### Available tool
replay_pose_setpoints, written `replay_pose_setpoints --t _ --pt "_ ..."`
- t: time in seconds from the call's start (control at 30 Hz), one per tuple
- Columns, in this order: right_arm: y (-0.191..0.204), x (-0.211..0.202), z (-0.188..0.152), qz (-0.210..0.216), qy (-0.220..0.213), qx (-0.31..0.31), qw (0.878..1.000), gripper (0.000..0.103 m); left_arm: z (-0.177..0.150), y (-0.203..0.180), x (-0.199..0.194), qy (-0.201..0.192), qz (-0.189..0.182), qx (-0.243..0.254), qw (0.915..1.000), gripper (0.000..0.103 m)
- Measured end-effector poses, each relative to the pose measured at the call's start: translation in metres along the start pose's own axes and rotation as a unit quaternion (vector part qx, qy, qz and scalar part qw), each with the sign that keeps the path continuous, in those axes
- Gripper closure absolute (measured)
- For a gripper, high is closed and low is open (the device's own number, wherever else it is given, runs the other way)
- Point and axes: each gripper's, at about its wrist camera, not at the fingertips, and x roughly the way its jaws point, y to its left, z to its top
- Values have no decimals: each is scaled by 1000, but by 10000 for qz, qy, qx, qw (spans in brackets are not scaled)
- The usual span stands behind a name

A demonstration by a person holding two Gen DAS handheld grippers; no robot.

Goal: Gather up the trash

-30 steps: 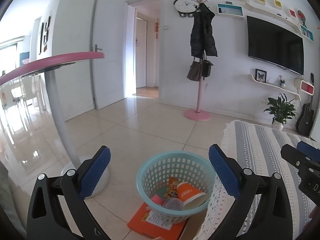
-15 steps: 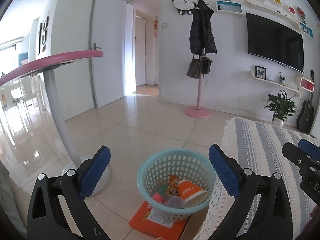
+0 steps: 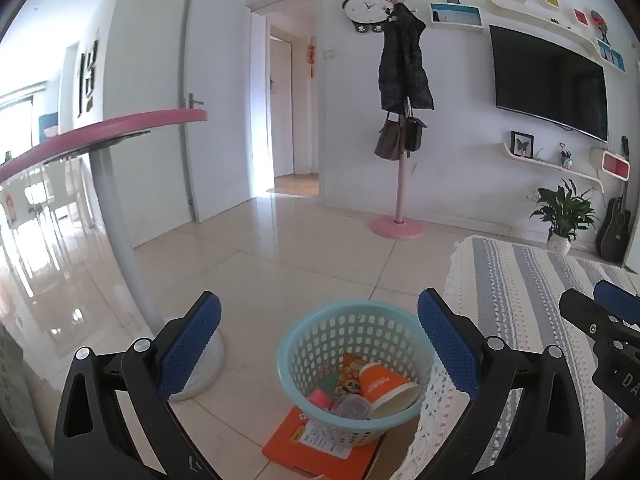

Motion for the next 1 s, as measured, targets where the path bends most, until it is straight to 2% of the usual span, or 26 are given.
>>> replay_pose_setpoints --t 0.37,1.0 --pt "-2 1 0 -4 30 38 10000 49 0 -3 -3 -97 105 68 9999 8" --pt "-3 5 -3 -8 58 64 10000 49 0 -3 -4 -107 84 73 9999 8"
